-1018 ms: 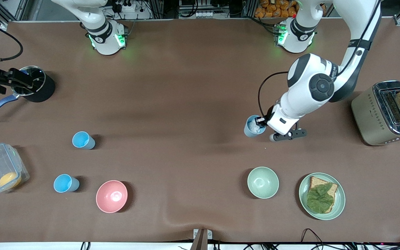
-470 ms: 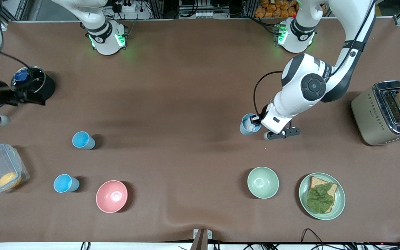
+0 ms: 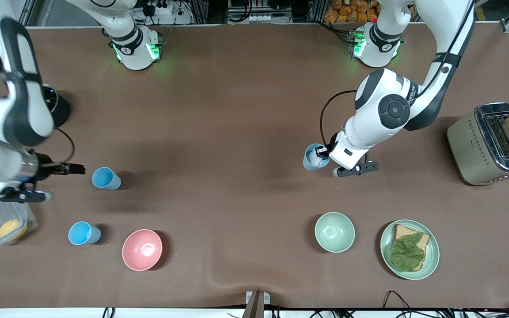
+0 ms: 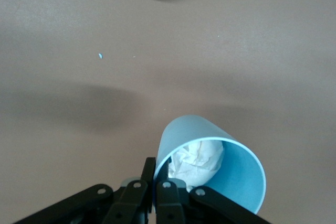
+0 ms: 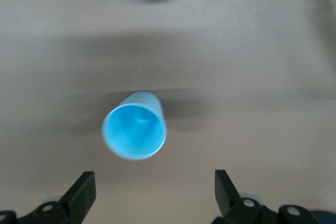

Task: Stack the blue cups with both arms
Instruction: 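Carry the cup with the left gripper while the right gripper reaches another cup, then lift the blue cup with the right gripper while the left gripper keeps carrying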

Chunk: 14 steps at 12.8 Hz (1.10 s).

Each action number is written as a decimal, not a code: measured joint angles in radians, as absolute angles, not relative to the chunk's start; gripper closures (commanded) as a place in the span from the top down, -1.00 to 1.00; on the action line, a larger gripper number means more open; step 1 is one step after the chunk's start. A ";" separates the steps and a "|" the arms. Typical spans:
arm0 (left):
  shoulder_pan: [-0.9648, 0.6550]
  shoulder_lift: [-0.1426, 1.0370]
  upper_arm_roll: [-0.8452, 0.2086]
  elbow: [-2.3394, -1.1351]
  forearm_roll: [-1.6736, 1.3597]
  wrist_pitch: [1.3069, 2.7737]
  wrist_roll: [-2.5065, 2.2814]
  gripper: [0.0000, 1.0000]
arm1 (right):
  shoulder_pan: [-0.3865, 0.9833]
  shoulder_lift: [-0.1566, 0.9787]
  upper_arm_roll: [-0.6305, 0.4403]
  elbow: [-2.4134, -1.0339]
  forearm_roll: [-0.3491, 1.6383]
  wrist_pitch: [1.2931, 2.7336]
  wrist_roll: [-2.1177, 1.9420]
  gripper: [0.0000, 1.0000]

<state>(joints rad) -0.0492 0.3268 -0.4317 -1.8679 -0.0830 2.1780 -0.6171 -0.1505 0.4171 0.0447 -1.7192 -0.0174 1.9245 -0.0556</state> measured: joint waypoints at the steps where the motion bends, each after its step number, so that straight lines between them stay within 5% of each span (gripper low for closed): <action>1: -0.049 0.327 -0.431 -1.867 -0.083 2.178 -0.618 -1.00 | -0.165 0.426 0.044 -1.751 -0.018 1.981 -0.056 1.00; 6: -0.042 0.327 -0.426 -1.864 -0.083 2.178 -0.619 -1.00 | -0.148 0.442 0.057 -1.887 -0.018 2.203 -0.020 1.00; 11: -0.049 0.327 -0.427 -1.862 -0.083 2.178 -0.619 -1.00 | -0.135 0.477 0.054 -1.917 -0.051 2.230 -0.002 1.00; 12: -0.050 0.327 -0.427 -1.862 -0.083 2.178 -0.620 -1.00 | -0.136 0.482 0.053 -1.917 -0.053 2.230 -0.002 0.47; 13: -0.051 0.327 -0.428 -1.862 -0.083 2.178 -0.620 -1.00 | -0.136 0.486 0.053 -1.918 -0.054 2.230 -0.002 -0.38; 14: -0.052 0.327 -0.428 -1.862 -0.083 2.178 -0.621 -1.00 | -0.136 0.490 0.053 -1.919 -0.054 2.230 -0.002 -0.99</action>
<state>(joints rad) -0.0522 0.3269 -0.4282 -1.8624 -0.0830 2.1782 -0.6215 -0.1360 0.4900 0.0529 -1.9191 -0.0544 2.2300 -0.0018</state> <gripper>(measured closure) 0.965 0.093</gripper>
